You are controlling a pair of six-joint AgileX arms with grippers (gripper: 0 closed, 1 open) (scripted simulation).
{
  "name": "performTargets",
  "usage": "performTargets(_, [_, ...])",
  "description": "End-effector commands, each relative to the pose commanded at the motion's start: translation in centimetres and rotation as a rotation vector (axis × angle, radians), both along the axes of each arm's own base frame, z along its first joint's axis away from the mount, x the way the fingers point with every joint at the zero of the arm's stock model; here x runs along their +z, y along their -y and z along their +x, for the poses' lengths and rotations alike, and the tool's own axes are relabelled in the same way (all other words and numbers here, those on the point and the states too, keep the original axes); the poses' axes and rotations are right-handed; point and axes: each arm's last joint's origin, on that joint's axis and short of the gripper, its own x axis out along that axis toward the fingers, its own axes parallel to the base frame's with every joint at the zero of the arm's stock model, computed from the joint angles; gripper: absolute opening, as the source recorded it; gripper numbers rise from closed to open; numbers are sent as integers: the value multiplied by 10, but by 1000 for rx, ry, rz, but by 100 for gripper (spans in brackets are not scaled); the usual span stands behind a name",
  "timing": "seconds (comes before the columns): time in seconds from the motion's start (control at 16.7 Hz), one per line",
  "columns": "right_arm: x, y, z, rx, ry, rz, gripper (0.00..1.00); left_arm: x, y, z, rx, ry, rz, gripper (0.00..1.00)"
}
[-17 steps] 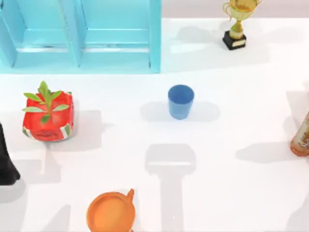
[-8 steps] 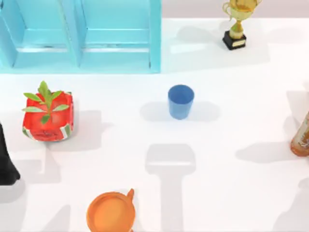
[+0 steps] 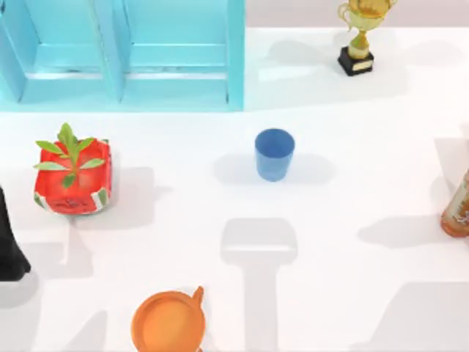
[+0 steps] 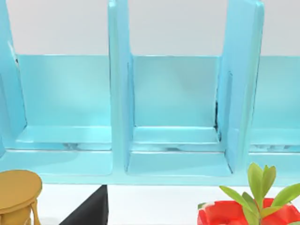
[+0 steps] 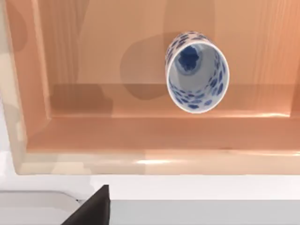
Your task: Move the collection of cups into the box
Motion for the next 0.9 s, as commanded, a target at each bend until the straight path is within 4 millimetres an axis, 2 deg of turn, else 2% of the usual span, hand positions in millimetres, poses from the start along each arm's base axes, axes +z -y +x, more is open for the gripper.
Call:
performTargets(0.36, [4,-1,0,2,0,0,100,0,0,0,0,0,0,100])
performTargets(0.48, [5,-4,11,3,-8,-1,100,0,0,0,0,0,0,100])
performTargets(0.6, [4,-12,36,4,-22,-6,100,0,0,0,0,0,0,100])
performTargets(0.72, [3,-28,72,5,-30,-17,100,0,0,0,0,0,0,100])
performTargets(0.9, [-3,-76,136,7,-12,-45,100,0,0,0,0,0,0,100])
